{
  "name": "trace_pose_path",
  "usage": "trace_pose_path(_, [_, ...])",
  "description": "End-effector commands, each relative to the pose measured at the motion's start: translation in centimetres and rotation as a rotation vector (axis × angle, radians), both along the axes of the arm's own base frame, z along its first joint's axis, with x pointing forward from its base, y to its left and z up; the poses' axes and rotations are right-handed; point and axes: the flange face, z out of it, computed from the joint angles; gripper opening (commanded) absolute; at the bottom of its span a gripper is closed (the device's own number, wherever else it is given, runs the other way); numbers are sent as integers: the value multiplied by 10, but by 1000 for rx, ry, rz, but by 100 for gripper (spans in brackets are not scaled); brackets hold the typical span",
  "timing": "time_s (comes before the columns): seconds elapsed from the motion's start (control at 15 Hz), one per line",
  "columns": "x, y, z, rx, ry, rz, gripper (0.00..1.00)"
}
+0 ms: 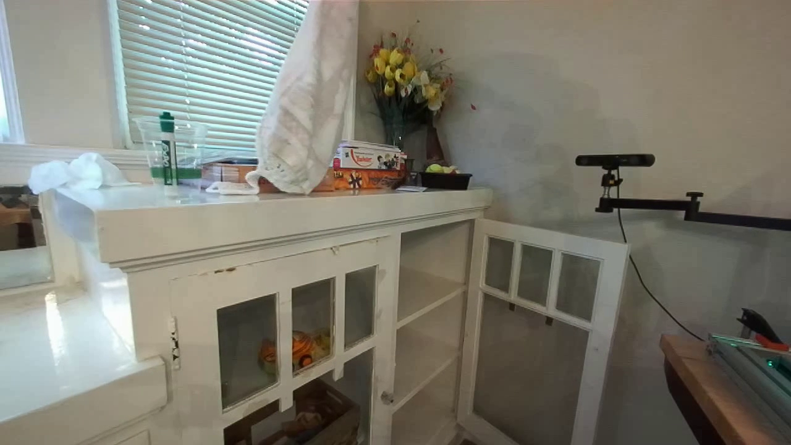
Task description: Pick up the white towel and place it on the open cabinet door
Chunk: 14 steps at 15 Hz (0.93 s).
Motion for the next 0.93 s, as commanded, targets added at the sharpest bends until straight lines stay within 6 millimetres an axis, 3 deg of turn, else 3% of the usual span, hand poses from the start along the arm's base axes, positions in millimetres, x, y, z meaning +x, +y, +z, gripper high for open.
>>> trace_pose_path(0.0, [-53, 18, 31, 18, -75, -36, 1])
trace_pose_path(0.13, [-85, 33, 36, 58, -47, 17, 1])
trace_pose_path(0.2, [-52, 28, 37, 19, -57, -39, 3])
trace_pose_path(0.33, [-71, 37, 41, 54, -45, -5, 1])
trace_pose_path(0.67, [-56, 29, -28, 353, 35, 60, 1])
trace_pose_path(0.87, [-50, 38, -65, 497, 86, 24, 1])
